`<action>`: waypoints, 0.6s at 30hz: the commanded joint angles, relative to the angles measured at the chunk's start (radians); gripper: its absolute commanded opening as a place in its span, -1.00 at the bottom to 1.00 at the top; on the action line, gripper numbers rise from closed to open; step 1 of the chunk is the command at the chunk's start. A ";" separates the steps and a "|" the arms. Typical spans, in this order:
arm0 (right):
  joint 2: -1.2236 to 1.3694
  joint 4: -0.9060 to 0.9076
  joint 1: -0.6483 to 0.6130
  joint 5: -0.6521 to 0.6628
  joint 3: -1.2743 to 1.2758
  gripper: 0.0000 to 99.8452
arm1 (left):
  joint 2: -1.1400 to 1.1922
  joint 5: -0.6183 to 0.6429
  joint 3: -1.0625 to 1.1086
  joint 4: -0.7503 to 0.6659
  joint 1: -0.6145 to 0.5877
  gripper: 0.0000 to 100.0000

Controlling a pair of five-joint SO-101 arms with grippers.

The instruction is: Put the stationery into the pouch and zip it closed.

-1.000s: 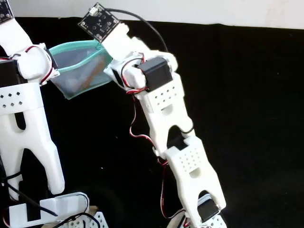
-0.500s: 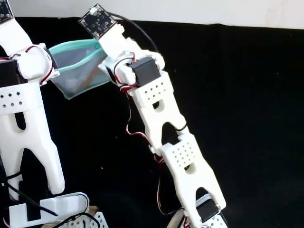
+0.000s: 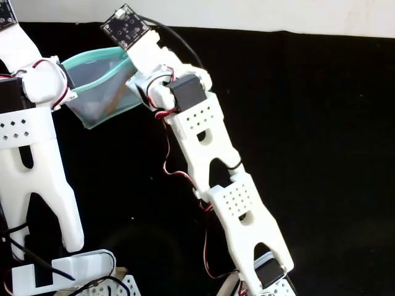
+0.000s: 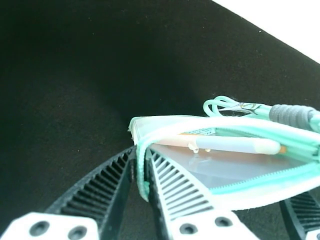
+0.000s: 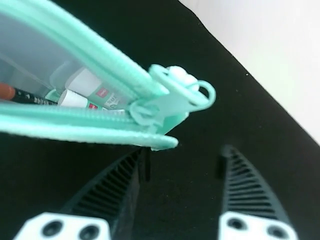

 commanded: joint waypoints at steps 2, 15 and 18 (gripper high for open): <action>-0.012 -0.024 -0.039 0.035 -0.111 -0.95 | 0.016 0.008 0.041 -0.003 -0.019 -0.99; -0.022 0.074 -0.030 0.028 -0.111 -0.99 | 0.016 0.008 0.041 -0.003 -0.019 -0.99; -0.042 0.110 -0.031 0.028 -0.111 -0.99 | 0.016 0.008 0.041 -0.002 -0.019 -0.99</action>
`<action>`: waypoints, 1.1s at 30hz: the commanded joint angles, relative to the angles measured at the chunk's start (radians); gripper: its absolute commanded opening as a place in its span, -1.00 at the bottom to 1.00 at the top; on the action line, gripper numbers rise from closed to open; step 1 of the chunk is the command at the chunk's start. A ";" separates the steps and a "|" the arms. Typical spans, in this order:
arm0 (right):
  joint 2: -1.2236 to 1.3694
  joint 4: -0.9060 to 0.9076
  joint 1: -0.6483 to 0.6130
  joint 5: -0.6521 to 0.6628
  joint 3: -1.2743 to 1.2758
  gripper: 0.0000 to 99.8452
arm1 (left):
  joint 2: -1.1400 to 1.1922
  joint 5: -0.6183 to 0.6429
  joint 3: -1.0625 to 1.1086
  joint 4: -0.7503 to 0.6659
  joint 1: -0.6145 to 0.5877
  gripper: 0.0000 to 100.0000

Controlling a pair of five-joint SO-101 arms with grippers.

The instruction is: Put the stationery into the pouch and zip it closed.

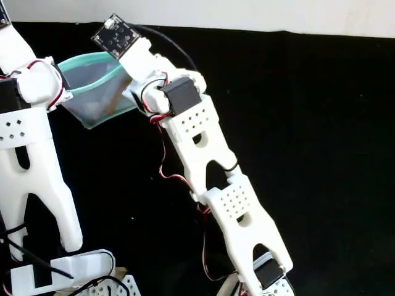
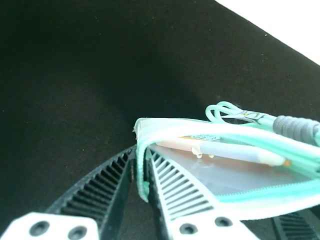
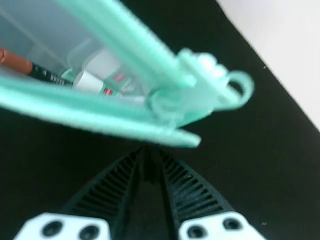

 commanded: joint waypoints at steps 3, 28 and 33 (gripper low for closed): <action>-0.097 0.051 0.015 0.005 -0.111 -0.98 | 0.016 -0.028 0.041 0.000 -0.012 -0.99; -0.157 0.065 0.044 0.003 -0.111 -0.51 | 0.016 -0.038 0.041 0.003 -0.012 -0.99; -0.154 -0.021 0.038 0.003 -0.111 -0.51 | 0.016 -0.038 0.041 0.003 -0.012 -0.99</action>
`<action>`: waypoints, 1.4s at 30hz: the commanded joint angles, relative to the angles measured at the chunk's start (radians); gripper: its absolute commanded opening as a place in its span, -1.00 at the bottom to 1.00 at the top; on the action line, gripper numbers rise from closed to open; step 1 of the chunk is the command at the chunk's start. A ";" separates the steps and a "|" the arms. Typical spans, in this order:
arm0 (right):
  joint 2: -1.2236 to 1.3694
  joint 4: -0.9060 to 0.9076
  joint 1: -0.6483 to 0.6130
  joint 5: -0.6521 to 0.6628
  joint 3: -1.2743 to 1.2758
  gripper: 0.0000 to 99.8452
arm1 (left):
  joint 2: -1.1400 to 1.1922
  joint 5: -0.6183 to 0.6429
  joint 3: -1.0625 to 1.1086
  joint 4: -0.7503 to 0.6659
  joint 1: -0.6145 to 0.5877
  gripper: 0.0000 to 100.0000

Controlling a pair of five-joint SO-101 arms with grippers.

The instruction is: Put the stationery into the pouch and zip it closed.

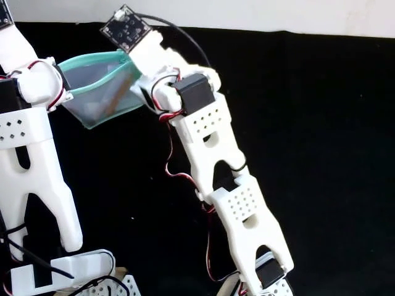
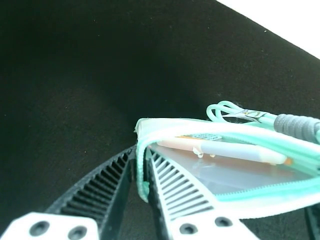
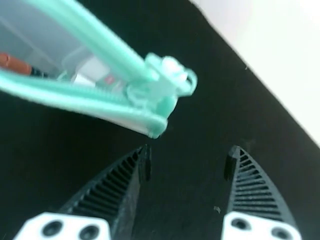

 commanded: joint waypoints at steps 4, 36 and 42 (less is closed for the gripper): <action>-0.062 -0.047 0.015 0.000 -0.111 -0.51 | 0.015 -0.049 0.030 -0.003 -0.012 -0.99; 0.067 0.051 -0.007 0.002 -0.111 -0.51 | 0.016 -0.577 -0.189 -0.028 0.124 -0.99; 0.110 -0.025 -0.002 0.006 -0.111 -0.51 | 0.016 -0.577 -0.188 -0.028 0.127 -0.99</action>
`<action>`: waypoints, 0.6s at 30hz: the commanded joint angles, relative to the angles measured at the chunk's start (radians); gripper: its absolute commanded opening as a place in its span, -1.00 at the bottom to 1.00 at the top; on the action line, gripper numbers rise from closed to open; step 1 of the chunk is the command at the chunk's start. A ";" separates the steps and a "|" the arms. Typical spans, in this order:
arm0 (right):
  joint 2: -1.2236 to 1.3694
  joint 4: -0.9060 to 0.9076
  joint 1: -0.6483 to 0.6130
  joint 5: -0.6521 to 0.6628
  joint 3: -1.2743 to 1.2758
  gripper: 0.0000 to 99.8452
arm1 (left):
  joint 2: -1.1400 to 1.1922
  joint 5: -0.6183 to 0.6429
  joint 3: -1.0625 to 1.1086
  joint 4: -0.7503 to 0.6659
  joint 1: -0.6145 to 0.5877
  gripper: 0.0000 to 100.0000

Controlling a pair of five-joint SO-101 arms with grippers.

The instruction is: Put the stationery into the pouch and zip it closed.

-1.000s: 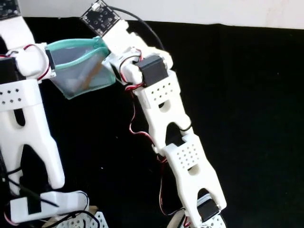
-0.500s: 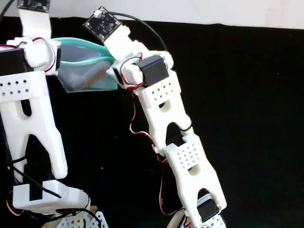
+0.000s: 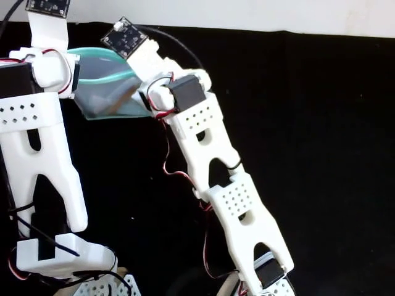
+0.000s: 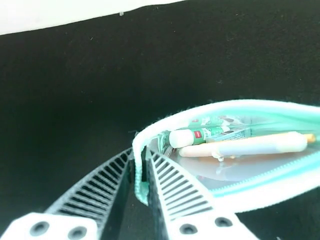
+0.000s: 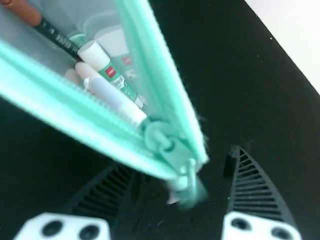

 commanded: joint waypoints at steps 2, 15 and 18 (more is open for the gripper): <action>0.001 -0.045 -0.005 0.006 -0.111 -0.51 | 0.001 -0.008 -0.012 -0.008 0.025 -0.99; 0.001 -0.073 -0.013 0.002 -0.111 -0.51 | -0.001 -0.011 0.070 -0.017 0.027 -0.99; -0.001 -0.110 -0.008 0.002 -0.111 -0.51 | -0.001 -0.011 0.071 -0.018 0.027 -0.99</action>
